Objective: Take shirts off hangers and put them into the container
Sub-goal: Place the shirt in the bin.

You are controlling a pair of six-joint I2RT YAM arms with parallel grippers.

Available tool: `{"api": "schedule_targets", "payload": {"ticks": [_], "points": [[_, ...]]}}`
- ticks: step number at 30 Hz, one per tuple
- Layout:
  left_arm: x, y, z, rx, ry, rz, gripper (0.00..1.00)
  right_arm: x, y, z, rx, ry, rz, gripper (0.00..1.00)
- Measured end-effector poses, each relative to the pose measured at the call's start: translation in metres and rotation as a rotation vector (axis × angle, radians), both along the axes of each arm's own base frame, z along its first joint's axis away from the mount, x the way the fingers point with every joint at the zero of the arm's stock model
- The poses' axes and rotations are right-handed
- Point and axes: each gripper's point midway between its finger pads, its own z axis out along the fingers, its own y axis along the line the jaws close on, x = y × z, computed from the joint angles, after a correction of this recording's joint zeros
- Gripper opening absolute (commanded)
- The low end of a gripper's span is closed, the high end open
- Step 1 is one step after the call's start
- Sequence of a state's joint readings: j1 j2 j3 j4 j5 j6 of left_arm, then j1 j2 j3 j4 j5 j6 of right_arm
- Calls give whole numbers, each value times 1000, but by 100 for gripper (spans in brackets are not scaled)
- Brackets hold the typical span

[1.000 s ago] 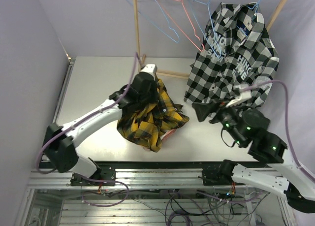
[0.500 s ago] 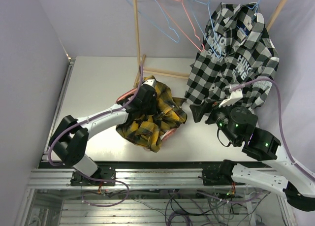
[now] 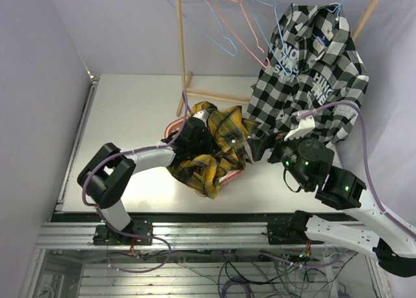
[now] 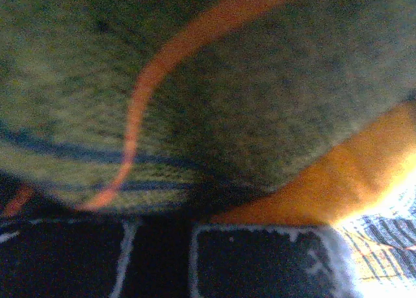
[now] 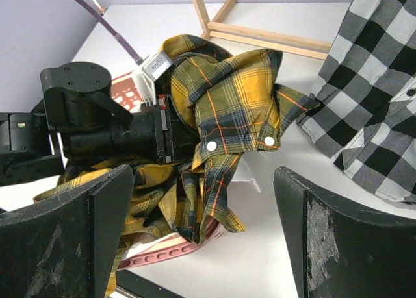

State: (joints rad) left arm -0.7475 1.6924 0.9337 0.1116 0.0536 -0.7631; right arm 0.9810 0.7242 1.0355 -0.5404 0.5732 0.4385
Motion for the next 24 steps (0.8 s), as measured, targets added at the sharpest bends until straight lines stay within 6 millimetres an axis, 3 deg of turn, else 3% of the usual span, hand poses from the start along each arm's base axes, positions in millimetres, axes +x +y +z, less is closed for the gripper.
{"api": "schedule_targets", "payload": {"ticks": [9, 12, 19, 24], "points": [[-4, -8, -5, -112, -1, -8, 7, 4, 11, -13, -28, 39, 7, 100], [-5, -7, -4, -120, -6, -7, 7, 10, 16, -30, -58, 66, -10, 100], [-7, -7, -3, -136, -15, -10, 7, 37, 21, -100, -163, 219, -46, 100], [-13, -4, -1, -134, -14, -18, 10, 54, 18, -99, -90, 246, -50, 100]]}}
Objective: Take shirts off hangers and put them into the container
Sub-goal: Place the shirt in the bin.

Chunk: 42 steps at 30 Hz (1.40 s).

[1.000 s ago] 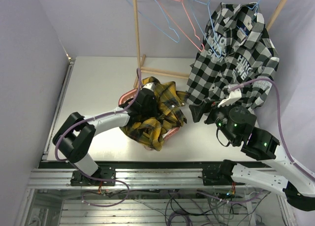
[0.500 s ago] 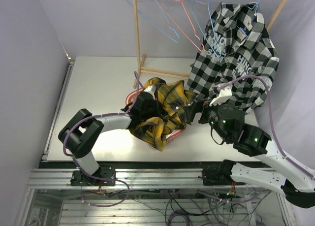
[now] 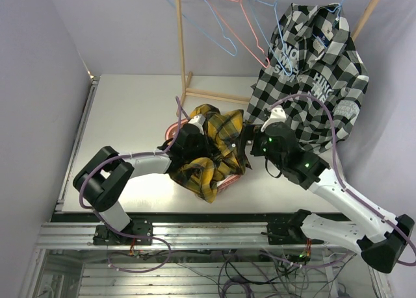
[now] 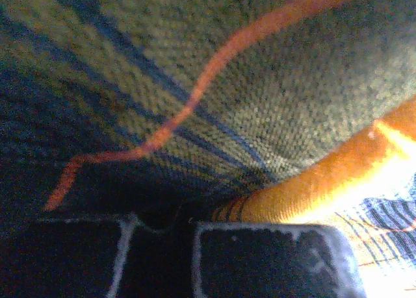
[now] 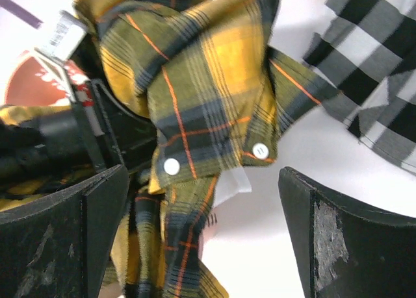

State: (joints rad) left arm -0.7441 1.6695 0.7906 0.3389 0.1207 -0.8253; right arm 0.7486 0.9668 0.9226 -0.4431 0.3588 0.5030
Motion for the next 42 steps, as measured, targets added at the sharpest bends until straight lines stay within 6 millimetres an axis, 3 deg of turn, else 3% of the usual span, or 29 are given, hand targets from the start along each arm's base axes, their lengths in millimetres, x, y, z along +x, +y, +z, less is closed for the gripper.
{"api": "schedule_targets", "payload": {"ticks": [7, 13, 18, 22, 27, 29, 32, 36, 39, 42], "points": [[-5, 2, 2, 11, 1, -8, 8, 18, 9, 14, 79, -6, 25, 100], [-4, 2, 3, 16, 0, -11, 8, 57, -31, -8, 199, 51, -95, 100], [-4, 2, 4, 20, -2, -13, 7, 63, -51, -36, 314, 120, -127, 100], [-3, 2, 6, 22, -7, -14, 8, 62, -42, -50, 413, 159, -64, 100], [-3, 2, 7, 32, -4, -15, 9, 60, -15, -76, 528, 244, 67, 95], [-2, 3, 8, 40, -3, -14, 12, 60, -5, -86, 570, 283, 113, 87], [-5, 5, 9, 61, 1, -17, 19, 60, 7, -94, 620, 317, 172, 67], [-10, 15, 11, 122, 7, -13, 23, 62, 12, -91, 630, 312, 220, 23], [-14, 27, 16, 178, 6, -1, 26, 69, 13, -75, 612, 264, 245, 11], [-16, 39, 23, 232, -1, 14, 38, 74, 13, -54, 595, 204, 269, 3]]}}
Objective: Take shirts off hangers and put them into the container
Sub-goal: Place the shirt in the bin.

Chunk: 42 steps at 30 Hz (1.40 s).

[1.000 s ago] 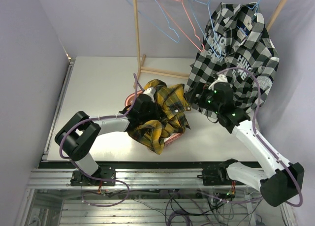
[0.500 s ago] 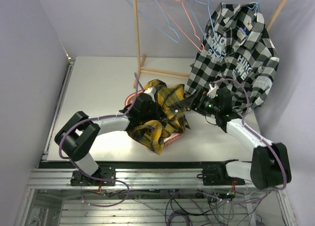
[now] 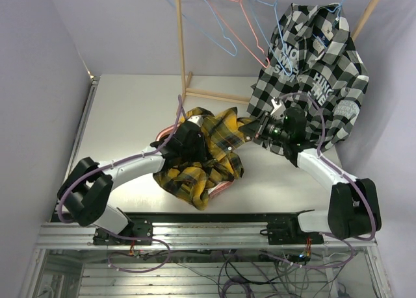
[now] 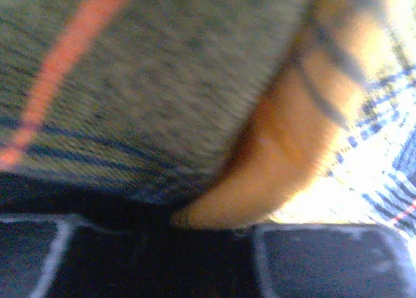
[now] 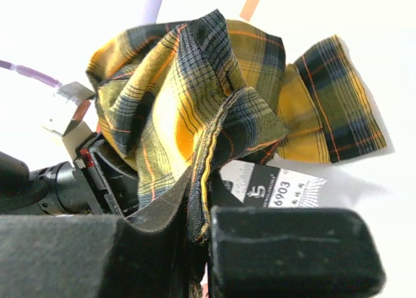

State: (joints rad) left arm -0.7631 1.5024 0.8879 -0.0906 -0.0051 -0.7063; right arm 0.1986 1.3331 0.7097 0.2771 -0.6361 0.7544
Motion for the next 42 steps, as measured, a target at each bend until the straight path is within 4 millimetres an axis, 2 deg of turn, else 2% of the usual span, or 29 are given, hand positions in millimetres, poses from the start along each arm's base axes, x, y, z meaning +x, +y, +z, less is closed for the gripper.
{"api": "schedule_targets", "payload": {"ticks": [2, 6, 8, 12, 17, 21, 23, 26, 30, 34, 36, 38, 39, 42], "points": [[-1, 6, 5, 24, -7, 8, 47, 1, 1, 14, 1, -42, 8, 2], [-6, 20, 20, 65, -26, 19, 49, 0, 2, 36, 0, -100, 29, 1], [-8, 28, 28, 84, -38, 28, 59, -2, 3, 47, -6, -124, 38, 1], [-11, 43, 50, 101, -80, 58, 60, -10, 8, 77, -23, -195, 65, 1], [-11, 62, 99, 81, -187, 113, 56, -28, 37, 125, -49, -315, 140, 1], [-13, 80, 149, 37, -294, 159, 51, -53, 73, 148, -69, -383, 225, 1], [-17, 93, 175, 8, -357, 195, 50, -66, 88, 151, -73, -400, 262, 1], [-28, 124, 211, -31, -462, 268, 51, -87, 106, 148, -84, -407, 316, 1], [-41, 158, 241, -56, -561, 348, 50, -125, 136, 142, -97, -420, 417, 1], [-41, 164, 244, -19, -569, 356, 50, -158, 161, 128, -119, -417, 506, 0], [-37, 161, 234, 24, -548, 341, 50, -170, 174, 108, -144, -395, 539, 0], [-35, 159, 228, 52, -535, 331, 50, -180, 180, 72, -194, -345, 562, 0], [-34, 157, 224, 67, -527, 326, 50, -184, 181, 49, -230, -306, 575, 0], [-33, 157, 221, 82, -525, 319, 50, -187, 174, -2, -312, -211, 572, 1]]}}
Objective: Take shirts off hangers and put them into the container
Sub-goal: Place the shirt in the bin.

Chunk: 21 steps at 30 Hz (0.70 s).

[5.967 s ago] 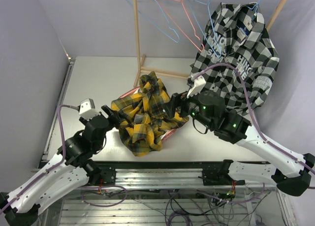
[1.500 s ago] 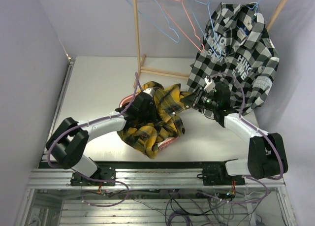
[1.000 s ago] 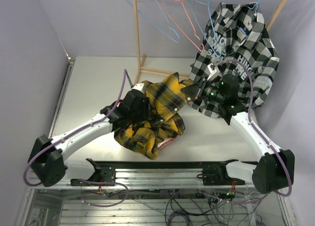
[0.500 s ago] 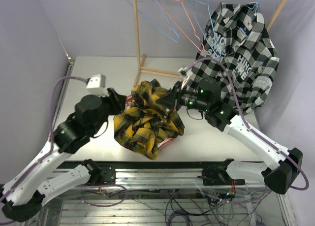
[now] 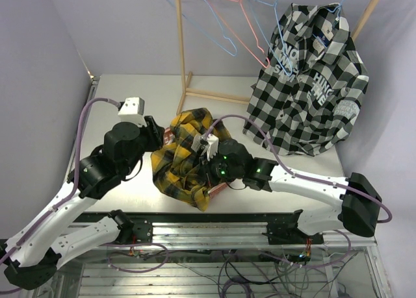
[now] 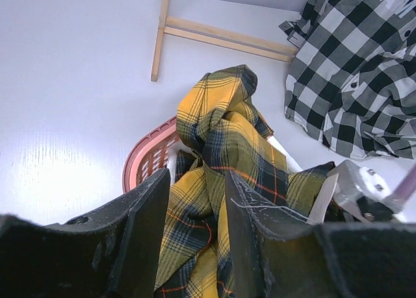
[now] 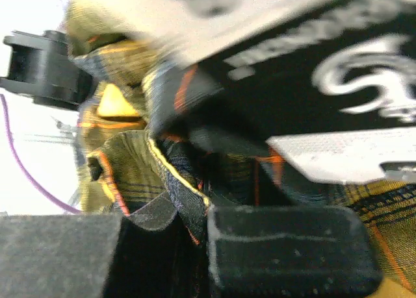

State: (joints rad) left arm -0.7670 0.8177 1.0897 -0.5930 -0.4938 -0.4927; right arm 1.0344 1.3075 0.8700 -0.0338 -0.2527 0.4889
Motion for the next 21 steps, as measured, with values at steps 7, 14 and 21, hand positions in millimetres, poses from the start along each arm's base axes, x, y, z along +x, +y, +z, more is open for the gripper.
{"api": "schedule_targets", "payload": {"ticks": [7, 14, 21], "points": [[2, -6, -2, 14, 3, -23, 50, 0, -4, -26, -21, 32, -32, 0], [12, -39, -19, -19, 26, -119, 49, -2, -5, -30, 16, 41, -50, 0], [19, -68, -56, -17, 105, -194, 49, -2, -6, -26, 28, 40, -62, 0]]}}
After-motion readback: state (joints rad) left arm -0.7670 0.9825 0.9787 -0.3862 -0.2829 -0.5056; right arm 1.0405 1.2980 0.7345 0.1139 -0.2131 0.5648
